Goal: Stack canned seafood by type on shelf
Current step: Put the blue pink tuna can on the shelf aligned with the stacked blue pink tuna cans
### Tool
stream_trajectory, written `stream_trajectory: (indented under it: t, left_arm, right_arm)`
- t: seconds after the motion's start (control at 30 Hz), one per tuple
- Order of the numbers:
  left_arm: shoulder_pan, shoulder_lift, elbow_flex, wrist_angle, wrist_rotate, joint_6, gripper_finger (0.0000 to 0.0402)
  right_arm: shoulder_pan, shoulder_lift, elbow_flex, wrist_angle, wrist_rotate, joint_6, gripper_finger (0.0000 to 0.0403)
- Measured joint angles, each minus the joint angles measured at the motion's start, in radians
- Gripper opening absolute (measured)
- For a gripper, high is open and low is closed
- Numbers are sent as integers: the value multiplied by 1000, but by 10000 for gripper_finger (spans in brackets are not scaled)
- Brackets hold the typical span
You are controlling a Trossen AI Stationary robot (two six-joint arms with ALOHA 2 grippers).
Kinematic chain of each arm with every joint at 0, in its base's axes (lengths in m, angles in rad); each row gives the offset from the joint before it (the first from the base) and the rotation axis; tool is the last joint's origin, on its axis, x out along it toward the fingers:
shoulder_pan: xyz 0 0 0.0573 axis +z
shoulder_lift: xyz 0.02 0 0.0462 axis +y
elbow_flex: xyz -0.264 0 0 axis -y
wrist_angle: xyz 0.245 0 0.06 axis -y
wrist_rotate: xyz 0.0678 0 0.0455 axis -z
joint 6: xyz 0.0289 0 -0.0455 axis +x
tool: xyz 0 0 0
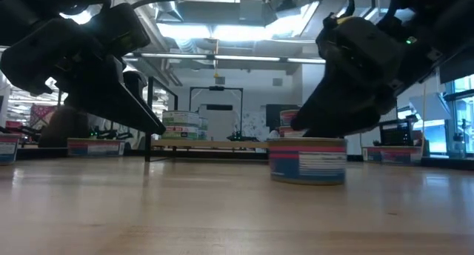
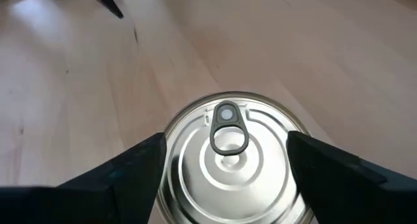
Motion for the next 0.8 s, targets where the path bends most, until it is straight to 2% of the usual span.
stream_trajectory:
  t: [0.17, 0.5, 0.8]
  left_arm:
    - [0, 0, 0, 2, 0, -2, 223]
    - [0, 0, 0, 3, 0, -41, 223]
    - [0, 0, 0, 61, 0, -25, 223]
  right_arm:
    - [-21, 38, 28, 30, 2, -53, 319]
    - [-47, 164, 197, 25, 10, -255, 319]
    - [-47, 175, 279, 13, 9, -447, 319]
